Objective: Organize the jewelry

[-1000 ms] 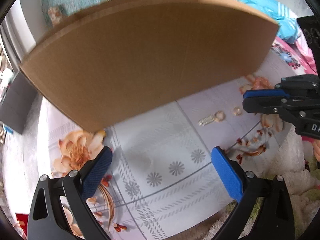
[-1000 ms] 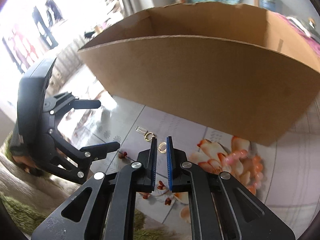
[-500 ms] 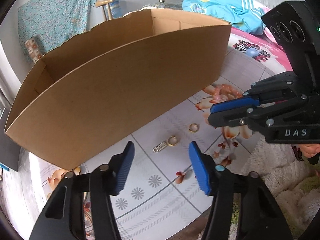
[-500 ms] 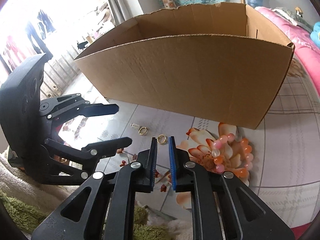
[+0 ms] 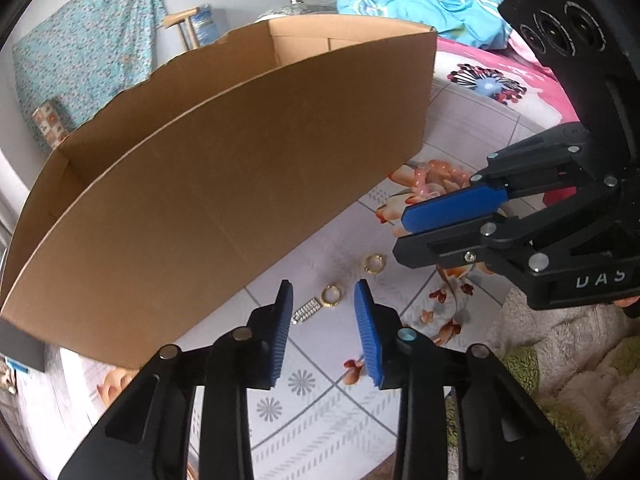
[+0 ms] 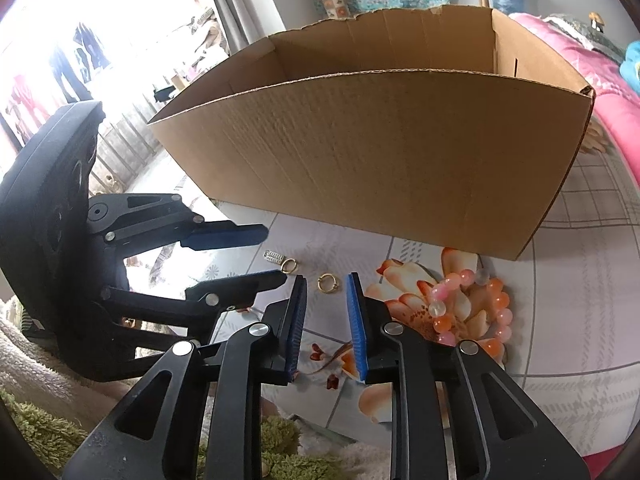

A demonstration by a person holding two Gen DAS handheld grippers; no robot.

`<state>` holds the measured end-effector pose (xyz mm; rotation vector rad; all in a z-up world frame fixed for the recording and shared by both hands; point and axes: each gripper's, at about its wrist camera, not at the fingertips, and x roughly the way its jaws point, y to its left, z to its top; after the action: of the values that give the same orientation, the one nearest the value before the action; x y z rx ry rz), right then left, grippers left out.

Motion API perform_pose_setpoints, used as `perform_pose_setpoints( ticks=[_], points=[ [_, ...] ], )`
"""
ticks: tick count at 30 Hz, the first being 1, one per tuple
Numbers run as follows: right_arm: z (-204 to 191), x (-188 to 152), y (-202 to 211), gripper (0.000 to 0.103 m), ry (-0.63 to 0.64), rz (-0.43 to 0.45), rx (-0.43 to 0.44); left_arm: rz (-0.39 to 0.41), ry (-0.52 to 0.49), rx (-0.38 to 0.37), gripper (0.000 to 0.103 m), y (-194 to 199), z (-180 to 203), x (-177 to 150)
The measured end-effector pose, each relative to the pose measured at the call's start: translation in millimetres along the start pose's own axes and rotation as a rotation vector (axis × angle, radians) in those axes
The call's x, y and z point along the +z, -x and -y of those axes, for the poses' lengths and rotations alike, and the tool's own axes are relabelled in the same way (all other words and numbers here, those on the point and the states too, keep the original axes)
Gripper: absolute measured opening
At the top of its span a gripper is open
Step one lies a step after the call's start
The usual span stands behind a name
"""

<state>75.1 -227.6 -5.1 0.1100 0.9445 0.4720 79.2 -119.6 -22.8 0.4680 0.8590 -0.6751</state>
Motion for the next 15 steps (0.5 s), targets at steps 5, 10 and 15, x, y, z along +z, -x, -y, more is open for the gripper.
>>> perform_pose_setpoints(
  ticks=[5,10,15],
  points=[
    [0,-1,-1,0.022,-0.01,0.003,0.002,-0.027,-0.041,-0.032,0.015,-7,-3,0],
    [1,-2,-1,0.022,-0.016,0.005,0.003,-0.046,-0.043,-0.058,0.012,-10,-5,0],
    [3,-2,-2,0.022,-0.023,0.006,0.004,-0.052,-0.047,-0.064,0.012,-11,-6,1]
  ],
)
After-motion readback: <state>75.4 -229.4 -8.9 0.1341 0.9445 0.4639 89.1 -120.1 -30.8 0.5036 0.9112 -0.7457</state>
